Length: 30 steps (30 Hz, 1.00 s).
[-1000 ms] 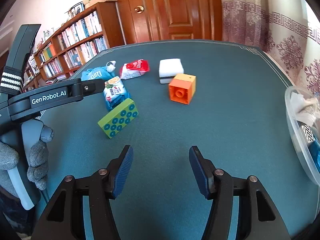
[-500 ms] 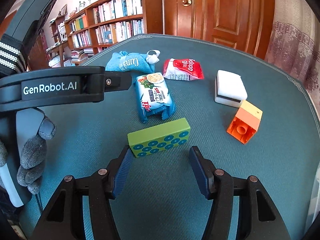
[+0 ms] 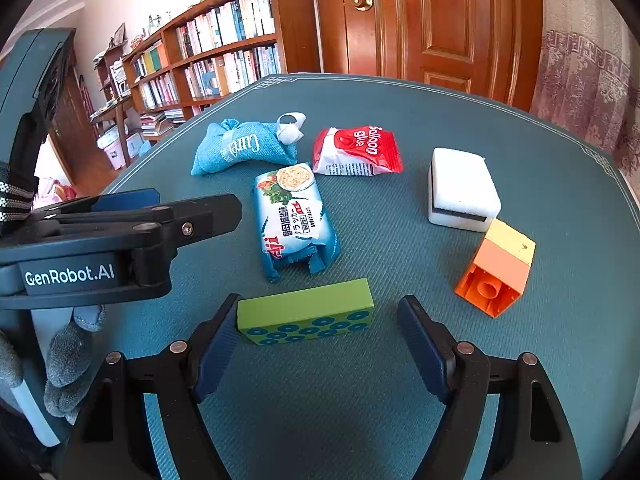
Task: Organize objects
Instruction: 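Grasp the lime-green dotted block with the right gripper, then grasp the white-blue cracker packet with the left gripper and lift it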
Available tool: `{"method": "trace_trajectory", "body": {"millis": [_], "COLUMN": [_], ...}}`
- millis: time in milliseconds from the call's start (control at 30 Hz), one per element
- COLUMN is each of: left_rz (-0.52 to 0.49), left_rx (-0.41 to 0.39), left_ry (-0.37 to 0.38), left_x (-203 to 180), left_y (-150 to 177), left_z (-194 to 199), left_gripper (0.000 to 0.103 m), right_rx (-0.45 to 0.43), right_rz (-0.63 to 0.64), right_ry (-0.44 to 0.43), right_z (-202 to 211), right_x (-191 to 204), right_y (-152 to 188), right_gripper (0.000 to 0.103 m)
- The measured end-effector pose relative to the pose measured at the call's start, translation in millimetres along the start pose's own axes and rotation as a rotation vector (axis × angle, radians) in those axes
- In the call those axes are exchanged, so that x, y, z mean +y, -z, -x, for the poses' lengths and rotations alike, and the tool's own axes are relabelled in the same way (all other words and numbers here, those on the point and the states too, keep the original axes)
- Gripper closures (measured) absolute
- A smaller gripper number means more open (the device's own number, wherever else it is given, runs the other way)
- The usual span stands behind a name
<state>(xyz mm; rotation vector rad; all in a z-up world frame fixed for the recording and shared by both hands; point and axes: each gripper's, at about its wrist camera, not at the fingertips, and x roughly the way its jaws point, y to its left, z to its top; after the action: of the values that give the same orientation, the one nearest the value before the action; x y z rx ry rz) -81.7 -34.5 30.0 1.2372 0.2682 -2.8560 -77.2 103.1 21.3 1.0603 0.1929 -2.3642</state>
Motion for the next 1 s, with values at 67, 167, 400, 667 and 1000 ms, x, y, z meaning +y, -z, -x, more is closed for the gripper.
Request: {"method": "trace_trajectory", "body": {"millis": [67, 167, 400, 667, 1000], "left_rz": [0.002, 0.000, -0.012, -0.049, -0.014], "left_rx": [0.002, 0.006, 0.006, 0.021, 0.056], "left_ry": [-0.002, -0.006, -0.017, -0.028, -0.060], "left_x": [0, 1, -4, -20, -38], "left_y": [0, 0, 1, -2, -22], "left_z": [-1, -2, -4, -5, -30], "left_gripper": [0.001, 0.001, 0.001, 0.001, 0.001], "right_rx": [-0.005, -0.008, -0.013, -0.026, -0.064], "right_rz": [-0.004, -0.010, -0.054, -0.097, -0.190], "right_ry": [-0.018, -0.010, 0.016, 0.044, 0.040], "right_z": [1, 1, 14, 37, 49], "right_x": [0, 1, -1, -1, -15], "right_y": [0, 2, 15, 40, 49], "right_gripper": [0.034, 0.039, 0.039, 0.039, 0.039]}}
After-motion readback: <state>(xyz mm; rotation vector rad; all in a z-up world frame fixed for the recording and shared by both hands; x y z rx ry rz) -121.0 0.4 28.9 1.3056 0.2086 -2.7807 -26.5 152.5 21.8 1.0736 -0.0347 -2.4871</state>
